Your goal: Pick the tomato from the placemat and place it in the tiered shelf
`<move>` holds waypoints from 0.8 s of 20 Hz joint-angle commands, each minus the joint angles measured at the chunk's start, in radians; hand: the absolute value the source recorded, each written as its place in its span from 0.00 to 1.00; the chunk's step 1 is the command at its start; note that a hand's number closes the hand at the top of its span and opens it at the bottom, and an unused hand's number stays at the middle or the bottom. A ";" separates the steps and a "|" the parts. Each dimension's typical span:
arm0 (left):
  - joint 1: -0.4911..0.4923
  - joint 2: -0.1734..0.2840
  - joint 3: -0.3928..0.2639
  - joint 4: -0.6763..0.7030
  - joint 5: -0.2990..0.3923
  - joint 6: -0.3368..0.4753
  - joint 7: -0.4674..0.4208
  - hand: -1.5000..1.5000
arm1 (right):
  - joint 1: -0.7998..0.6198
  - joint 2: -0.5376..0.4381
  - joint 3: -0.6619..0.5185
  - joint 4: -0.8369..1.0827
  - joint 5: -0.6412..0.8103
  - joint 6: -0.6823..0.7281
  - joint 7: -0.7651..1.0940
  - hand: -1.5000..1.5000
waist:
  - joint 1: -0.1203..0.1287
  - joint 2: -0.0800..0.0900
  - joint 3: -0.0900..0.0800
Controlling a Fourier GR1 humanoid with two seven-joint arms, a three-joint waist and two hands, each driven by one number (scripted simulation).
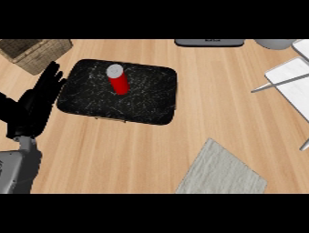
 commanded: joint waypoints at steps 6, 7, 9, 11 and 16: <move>-0.010 -0.009 0.012 0.035 -0.013 -0.005 -0.032 0.50 | -0.128 -0.175 -0.042 0.283 -0.108 -0.064 -0.140 0.00 | -0.001 0.000 0.000; -0.024 0.000 0.013 0.013 -0.020 0.005 0.008 0.50 | 0.005 -0.126 -0.071 0.185 -0.137 -0.033 -0.174 0.00 | -0.011 -0.003 0.000; 0.021 -0.019 0.000 -0.008 -0.018 0.003 -0.015 0.50 | -0.053 -0.243 -0.083 0.340 -0.195 0.117 -0.139 0.00 | -0.006 -0.002 0.000; 0.015 -0.008 0.009 -0.015 -0.017 0.001 -0.016 0.50 | -0.053 -0.259 -0.072 0.363 -0.229 0.207 -0.075 0.00 | -0.008 -0.003 0.000; -0.026 0.021 0.037 0.024 0.001 -0.021 0.011 0.50 | 0.033 -0.454 -0.191 0.584 -0.300 0.353 -0.176 0.00 | -0.018 -0.001 0.001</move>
